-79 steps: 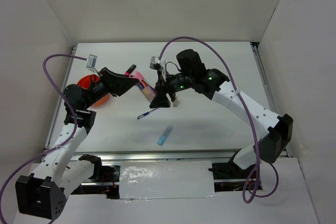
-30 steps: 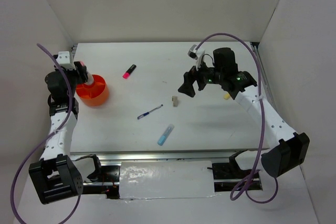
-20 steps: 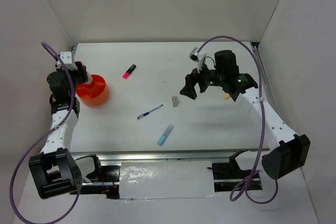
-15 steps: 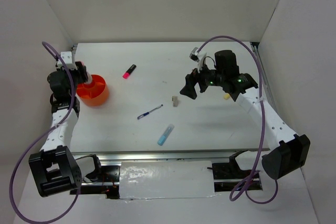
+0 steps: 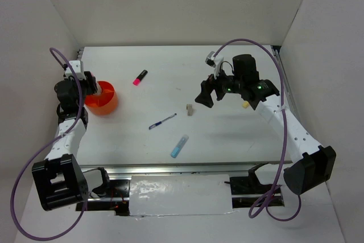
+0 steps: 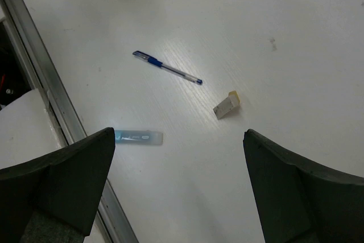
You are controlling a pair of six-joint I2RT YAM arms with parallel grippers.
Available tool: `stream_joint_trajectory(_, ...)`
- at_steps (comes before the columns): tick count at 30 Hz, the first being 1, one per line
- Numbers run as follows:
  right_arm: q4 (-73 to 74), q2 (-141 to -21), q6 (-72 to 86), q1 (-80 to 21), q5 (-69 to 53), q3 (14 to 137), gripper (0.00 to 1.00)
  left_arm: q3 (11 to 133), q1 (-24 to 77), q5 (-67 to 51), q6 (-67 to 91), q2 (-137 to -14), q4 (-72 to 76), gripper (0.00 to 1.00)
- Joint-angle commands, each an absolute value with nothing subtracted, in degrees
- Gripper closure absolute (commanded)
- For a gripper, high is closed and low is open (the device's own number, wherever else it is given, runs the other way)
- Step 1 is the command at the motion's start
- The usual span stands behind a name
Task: Sort the stationery into containers
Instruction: Place the stationery in the storage box, then pick up the pen from the center of the board.
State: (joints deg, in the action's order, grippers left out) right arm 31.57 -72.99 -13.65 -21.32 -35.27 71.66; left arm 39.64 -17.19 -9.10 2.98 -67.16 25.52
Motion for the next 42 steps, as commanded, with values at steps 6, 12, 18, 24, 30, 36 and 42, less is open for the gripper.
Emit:
stream_joint_trajectory(6, 31.2, -72.9, -15.0, -21.3, -34.8, 71.8, 0.0, 39.6, -17.5, -9.8, 2.8, -66.8, 31.6, 0.62)
stream_joint_trajectory(12, 30.8, -72.7, -14.8, -21.4, -34.5, 71.5, 0.0, 39.7, -17.5, -9.4, 3.4, -65.6, 31.6, 0.45)
stream_joint_trajectory(18, 30.2, -72.3, -13.8, -21.1, -34.3, 70.7, 0.0, 43.3, -17.5, -12.0, 3.1, -63.9, 28.9, 0.31)
stream_joint_trajectory(24, 30.3, -71.7, -13.4, -20.7, -34.4, 70.1, 0.0, 44.5, -17.6, -12.9, 2.6, -63.6, 26.7, 0.2)
stream_joint_trajectory(30, 30.6, -71.7, -11.9, -18.6, -34.6, 69.6, 0.0, 50.5, -9.6, -36.8, -9.1, -61.6, 8.1, 0.4)
stream_joint_trajectory(36, 31.8, -74.1, -7.9, -15.2, -36.8, 69.2, 0.02, 54.0, 4.2, -36.1, -18.1, -68.4, -9.8, 0.47)
stream_joint_trajectory(42, 30.9, -73.7, -6.2, -12.7, -36.4, 66.5, 0.08, 54.8, 14.9, -30.2, -19.6, -77.1, -16.8, 0.53)
